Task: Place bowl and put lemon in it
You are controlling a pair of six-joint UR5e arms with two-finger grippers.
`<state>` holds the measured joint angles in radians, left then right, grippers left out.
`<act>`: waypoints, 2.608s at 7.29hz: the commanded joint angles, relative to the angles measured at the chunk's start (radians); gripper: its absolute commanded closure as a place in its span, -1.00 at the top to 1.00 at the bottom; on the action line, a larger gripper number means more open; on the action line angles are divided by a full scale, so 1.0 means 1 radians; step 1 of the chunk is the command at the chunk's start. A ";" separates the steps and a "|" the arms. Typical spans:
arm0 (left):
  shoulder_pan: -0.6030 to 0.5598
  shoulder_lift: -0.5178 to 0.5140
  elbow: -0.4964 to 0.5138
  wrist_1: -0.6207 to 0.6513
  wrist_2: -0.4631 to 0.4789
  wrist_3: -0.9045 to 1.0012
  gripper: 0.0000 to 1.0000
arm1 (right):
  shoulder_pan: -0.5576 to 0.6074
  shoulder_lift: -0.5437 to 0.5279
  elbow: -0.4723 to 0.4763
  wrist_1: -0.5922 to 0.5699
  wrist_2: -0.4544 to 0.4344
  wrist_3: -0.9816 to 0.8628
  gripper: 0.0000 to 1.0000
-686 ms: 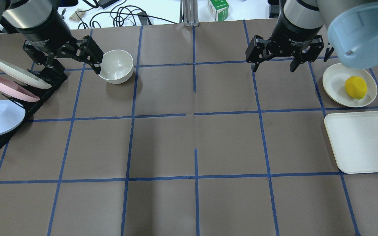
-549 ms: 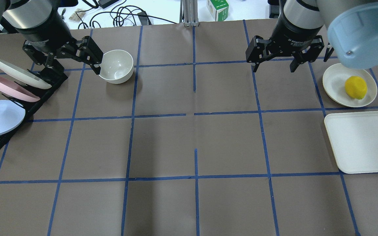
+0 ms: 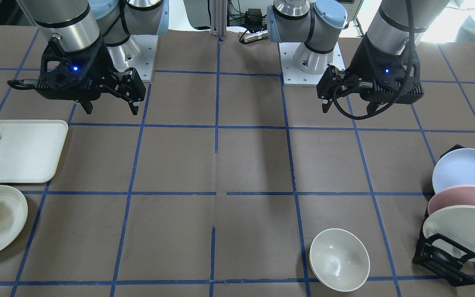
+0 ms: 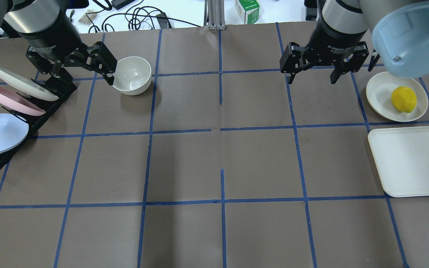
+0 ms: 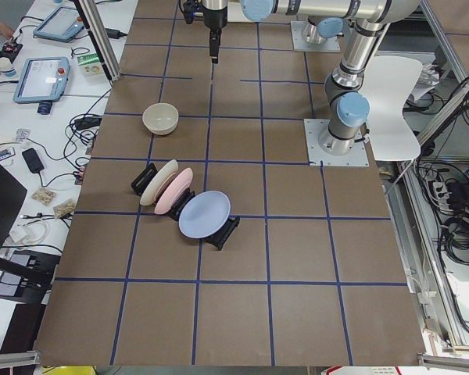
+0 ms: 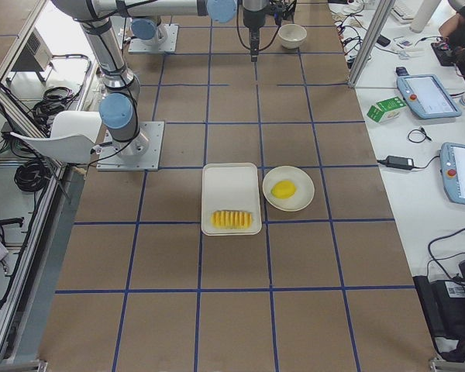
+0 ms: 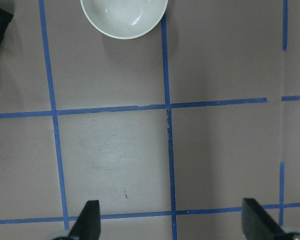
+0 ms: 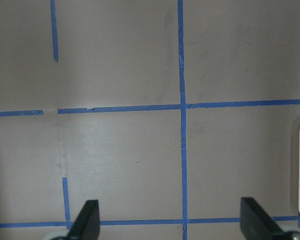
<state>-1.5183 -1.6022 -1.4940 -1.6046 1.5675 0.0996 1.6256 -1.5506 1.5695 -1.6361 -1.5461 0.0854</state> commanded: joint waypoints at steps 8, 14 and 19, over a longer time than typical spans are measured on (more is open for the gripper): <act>0.148 -0.673 0.204 0.471 -0.063 0.184 1.00 | -0.507 0.424 -0.066 -0.305 -0.163 -0.662 1.00; 0.158 -0.682 0.175 0.485 -0.115 0.158 -1.00 | -0.589 0.589 -0.054 -0.427 -0.065 -0.812 0.83; -0.102 -0.530 0.074 0.347 -0.234 -0.081 -1.00 | -0.589 0.563 -0.083 -0.348 -0.129 -0.799 -0.41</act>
<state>-1.5178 -2.1698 -1.3624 -1.2492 1.3698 0.0794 1.0369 -0.9704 1.5022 -2.0348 -1.6713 -0.7241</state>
